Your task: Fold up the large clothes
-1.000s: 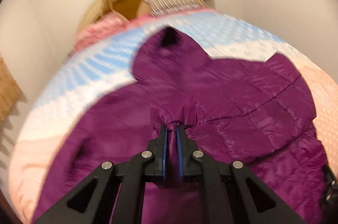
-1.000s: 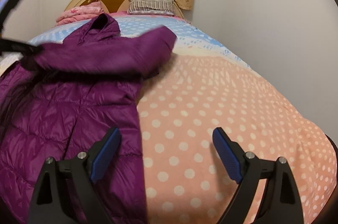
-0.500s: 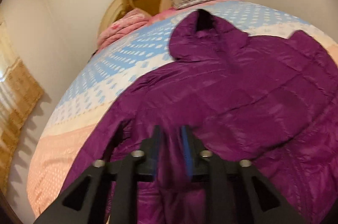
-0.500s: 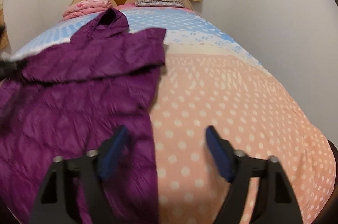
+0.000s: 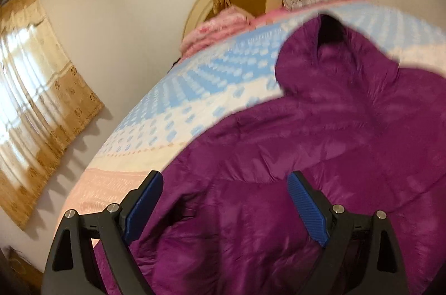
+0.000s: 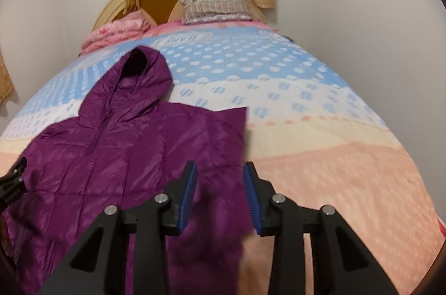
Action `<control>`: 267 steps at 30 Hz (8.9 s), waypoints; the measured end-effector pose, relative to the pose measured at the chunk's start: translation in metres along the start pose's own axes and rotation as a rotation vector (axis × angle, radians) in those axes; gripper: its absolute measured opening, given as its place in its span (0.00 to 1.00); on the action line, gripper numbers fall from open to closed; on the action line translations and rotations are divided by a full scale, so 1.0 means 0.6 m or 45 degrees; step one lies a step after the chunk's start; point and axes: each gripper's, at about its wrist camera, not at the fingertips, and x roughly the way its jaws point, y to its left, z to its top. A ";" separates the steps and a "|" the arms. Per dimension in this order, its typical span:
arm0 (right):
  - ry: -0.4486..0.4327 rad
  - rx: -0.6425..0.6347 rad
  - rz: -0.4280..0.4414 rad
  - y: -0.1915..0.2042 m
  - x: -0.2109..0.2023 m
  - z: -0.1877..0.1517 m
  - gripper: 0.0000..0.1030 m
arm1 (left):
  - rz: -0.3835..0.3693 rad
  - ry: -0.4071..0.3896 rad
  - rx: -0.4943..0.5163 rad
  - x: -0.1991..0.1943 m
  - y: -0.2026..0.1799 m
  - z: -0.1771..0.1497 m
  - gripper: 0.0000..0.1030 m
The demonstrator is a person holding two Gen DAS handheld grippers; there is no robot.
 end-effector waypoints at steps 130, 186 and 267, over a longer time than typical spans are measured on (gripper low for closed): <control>-0.105 0.075 0.122 0.052 -0.253 -0.224 0.92 | -0.142 -0.195 -0.075 -0.218 0.187 -0.115 0.92; 0.069 0.260 0.082 0.057 -0.034 -0.105 0.32 | -0.270 0.147 -0.198 0.056 0.099 -0.043 0.92; 0.158 0.211 -0.230 -0.012 0.128 0.025 0.49 | -0.229 0.270 -0.239 0.211 0.085 0.052 0.97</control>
